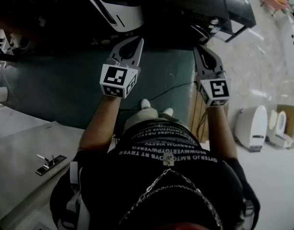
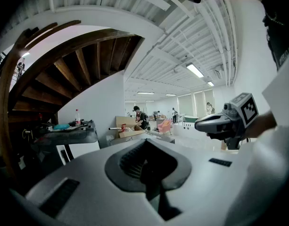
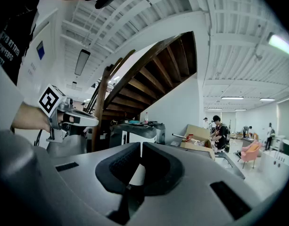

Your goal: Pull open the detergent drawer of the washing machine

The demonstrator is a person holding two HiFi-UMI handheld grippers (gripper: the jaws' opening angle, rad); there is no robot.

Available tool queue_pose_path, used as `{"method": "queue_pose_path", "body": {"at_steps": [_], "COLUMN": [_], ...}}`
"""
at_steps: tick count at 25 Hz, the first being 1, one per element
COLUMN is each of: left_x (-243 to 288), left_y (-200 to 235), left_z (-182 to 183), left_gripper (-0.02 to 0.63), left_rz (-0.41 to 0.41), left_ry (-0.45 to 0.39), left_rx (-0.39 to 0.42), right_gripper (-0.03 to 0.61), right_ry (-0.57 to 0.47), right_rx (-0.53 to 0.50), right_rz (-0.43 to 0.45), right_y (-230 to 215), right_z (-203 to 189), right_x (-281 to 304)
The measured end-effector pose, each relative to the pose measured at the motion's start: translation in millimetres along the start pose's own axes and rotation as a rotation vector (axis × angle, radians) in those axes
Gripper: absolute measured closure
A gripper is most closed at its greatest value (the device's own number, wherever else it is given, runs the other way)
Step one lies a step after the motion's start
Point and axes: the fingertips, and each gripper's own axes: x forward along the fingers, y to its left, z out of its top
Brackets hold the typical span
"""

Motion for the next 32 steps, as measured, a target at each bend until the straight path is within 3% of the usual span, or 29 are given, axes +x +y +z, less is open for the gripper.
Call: {"method": "queue_pose_path", "body": {"at_steps": [8, 17, 32], "left_x": [1.7, 14.1, 12.2], "left_y": [49.1, 88.9, 137.4], "left_z": [7.7, 3.0, -12.6], "left_gripper": [0.609, 0.609, 0.609], "left_rz": [0.011, 0.001, -0.050], "left_ry": [-0.059, -0.078, -0.088], "left_rx": [-0.017, -0.017, -0.049], "right_gripper": [0.563, 0.563, 0.563], "right_ry": [-0.002, -0.031, 0.011], "right_rx": [0.047, 0.055, 0.068], "right_rz": [0.023, -0.041, -0.100], "right_y": [20.8, 17.9, 45.9], "right_z": [17.5, 21.3, 28.1], "right_x": [41.1, 84.4, 111.2]}}
